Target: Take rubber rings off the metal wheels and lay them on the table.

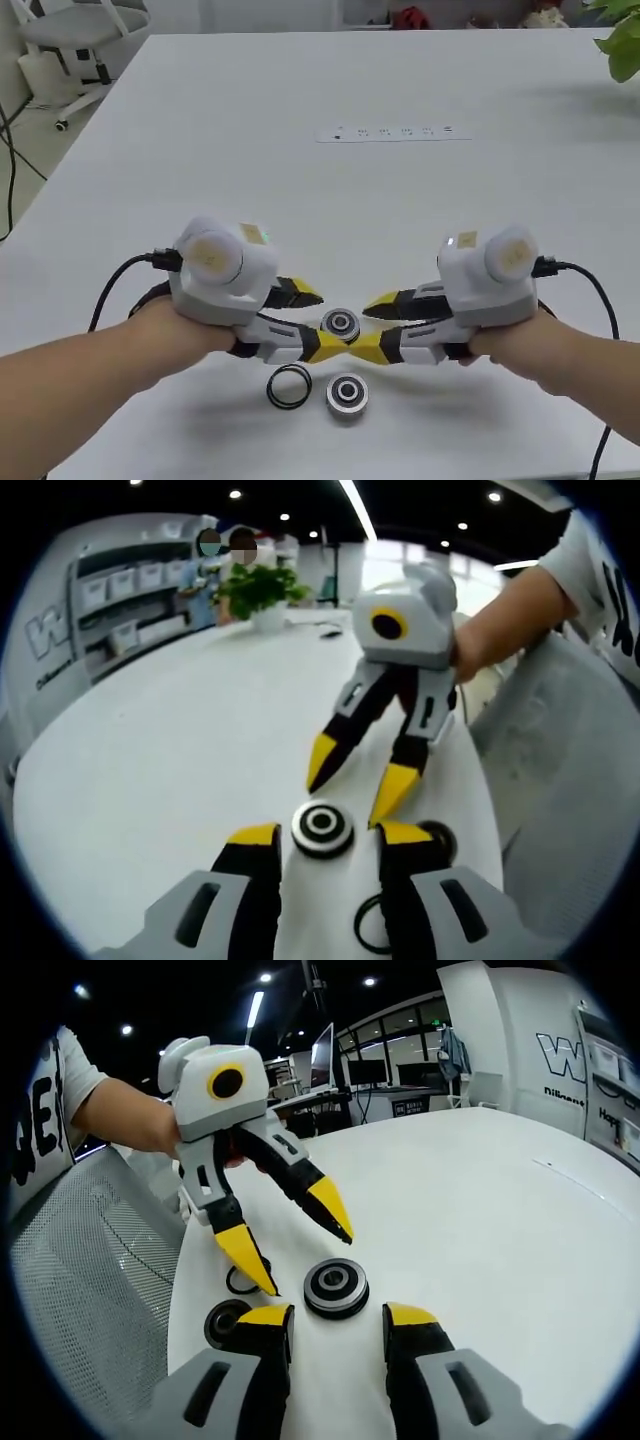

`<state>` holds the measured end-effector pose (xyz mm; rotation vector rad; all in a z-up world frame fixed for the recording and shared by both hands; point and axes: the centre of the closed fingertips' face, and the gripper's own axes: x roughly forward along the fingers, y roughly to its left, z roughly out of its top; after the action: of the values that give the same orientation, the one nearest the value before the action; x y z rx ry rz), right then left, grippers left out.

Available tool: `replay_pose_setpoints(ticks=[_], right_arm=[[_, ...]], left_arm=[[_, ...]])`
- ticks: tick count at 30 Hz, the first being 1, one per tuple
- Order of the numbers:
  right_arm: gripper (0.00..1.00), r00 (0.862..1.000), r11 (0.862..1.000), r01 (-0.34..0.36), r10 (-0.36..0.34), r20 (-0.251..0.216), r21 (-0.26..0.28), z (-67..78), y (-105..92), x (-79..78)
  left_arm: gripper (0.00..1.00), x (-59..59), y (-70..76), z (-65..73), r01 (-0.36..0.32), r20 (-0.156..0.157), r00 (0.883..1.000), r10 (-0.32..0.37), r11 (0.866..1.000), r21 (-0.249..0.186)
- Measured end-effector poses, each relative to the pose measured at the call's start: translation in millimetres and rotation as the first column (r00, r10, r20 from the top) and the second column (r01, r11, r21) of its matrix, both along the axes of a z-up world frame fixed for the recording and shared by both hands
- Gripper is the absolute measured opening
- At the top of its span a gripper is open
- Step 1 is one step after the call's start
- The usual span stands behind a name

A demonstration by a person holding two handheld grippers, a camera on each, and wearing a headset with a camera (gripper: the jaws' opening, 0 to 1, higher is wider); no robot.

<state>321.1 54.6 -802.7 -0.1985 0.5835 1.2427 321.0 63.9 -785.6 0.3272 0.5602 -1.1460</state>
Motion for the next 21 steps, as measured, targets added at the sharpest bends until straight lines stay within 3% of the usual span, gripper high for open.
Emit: replay_pose_setpoints(ticks=[21], right_arm=[[0.34, 1.0, 1.0, 0.005, -0.005, -0.003, 0.006, -0.7, -0.5, -0.5]], left_arm=[[0.21, 4.3, -9.5, -8.0, 0.012, -0.002, 1.0, -0.012, 1.0, 0.026]])
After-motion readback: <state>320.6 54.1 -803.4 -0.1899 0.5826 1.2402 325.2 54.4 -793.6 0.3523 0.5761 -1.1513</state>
